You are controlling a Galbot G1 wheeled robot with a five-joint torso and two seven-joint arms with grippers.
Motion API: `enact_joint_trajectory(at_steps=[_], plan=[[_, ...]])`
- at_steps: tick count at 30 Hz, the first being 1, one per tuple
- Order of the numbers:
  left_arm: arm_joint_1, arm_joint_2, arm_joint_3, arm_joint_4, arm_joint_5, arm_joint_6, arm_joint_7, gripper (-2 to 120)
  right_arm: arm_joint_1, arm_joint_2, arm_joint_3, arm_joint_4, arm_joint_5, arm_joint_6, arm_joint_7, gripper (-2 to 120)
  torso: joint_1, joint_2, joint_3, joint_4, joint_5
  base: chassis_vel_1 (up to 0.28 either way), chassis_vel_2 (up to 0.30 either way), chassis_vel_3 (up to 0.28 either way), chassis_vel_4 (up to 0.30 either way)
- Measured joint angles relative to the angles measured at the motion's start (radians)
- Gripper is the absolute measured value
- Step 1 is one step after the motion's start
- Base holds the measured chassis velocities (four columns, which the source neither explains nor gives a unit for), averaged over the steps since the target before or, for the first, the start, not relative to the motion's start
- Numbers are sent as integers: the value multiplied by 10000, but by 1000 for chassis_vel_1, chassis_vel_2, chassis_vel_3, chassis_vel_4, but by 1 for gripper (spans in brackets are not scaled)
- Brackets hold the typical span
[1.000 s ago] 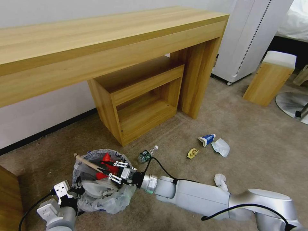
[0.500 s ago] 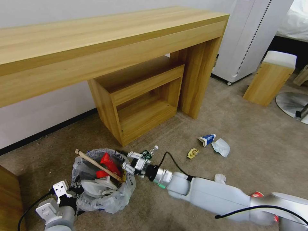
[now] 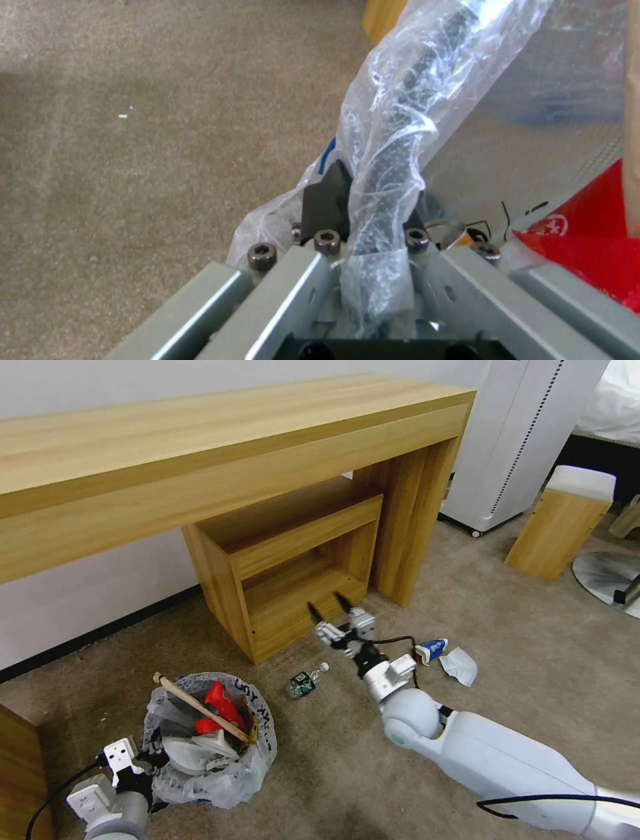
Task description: Pick up the trash bin and place the garbage on the floor into it.
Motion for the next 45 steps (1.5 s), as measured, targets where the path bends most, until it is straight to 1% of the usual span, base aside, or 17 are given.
enact_joint_trajectory(at_steps=[1,2,3,4,5,6,8,9,13,14,17,22,25,29,35,38,45], plan=[[4,37,-4,27,-3,0,0,0,-276,-105,362,53,-11,-75,98,91,0,0,0,-1,0,0,0,0,0],[4,37,-4,27,-3,0,0,0,-276,-105,362,53,-11,-75,98,91,0,0,0,-1,0,0,0,0,0],[4,80,-11,60,-3,0,0,0,-523,-211,689,97,-50,-110,169,97,0,0,0,-1,0,0,0,0,0],[-2,120,-12,85,-4,0,0,0,-846,-334,1098,108,-166,-143,264,99,0,0,0,-1,-1,0,0,0,0],[-7,141,-12,91,-5,2,-10,0,-1060,-415,1365,108,-260,-204,381,100,0,0,0,-2,0,0,0,0,0],[-7,141,-12,91,-5,2,-10,0,-1060,-415,1365,108,-260,-204,381,100,0,0,0,-2,0,0,0,0,0],[-24,173,-6,116,40,36,-75,0,-1560,-585,2012,100,-488,-340,715,100,0,0,-1,-1,-1,0,0,0,0],[-24,173,-6,116,40,36,-75,0,-1560,-585,2012,100,-488,-340,715,100,0,0,-1,-1,-1,0,0,0,0],[-28,207,6,135,120,65,-107,0,-2481,-796,3181,-7,-874,-625,1190,100,0,-1,-1,-2,-1,0,0,0,0],[-28,207,6,135,120,65,-107,0,-2481,-796,3181,-7,-874,-625,1190,100,0,-1,-1,-2,-1,0,0,0,0],[21,216,8,135,225,58,-102,0,-3061,-879,3929,-16,-1086,-1009,1663,100,0,0,-1,-1,-2,0,0,0,0],[100,216,9,135,334,-28,-90,0,-3609,-951,4488,11,-1353,-1493,2177,100,0,0,0,-1,0,0,0,0,0],[141,208,35,137,378,-109,-85,0,-4148,-1019,5056,66,-1577,-1854,2629,100,0,0,-1,-2,0,0,0,0,0],[152,221,72,91,362,-110,-83,0,-4621,-1036,5564,53,-1979,-1734,2762,100,0,0,-1,-1,-2,0,0,0,0],[196,346,14,-2,215,-34,-122,0,-5260,-1028,6076,226,-2124,-1436,2751,100,0,0,-1,-2,-1,0,0,0,0],[327,386,11,-148,104,72,-165,0,-5667,-1032,6462,482,-2158,-1399,2500,100,0,0,-1,-2,-3,0,0,0,0],[516,401,-16,-365,67,84,-120,0,-5937,-974,6735,599,-2261,-1408,2438,100,0,0,-1,-1,-3,0,0,0,0]])
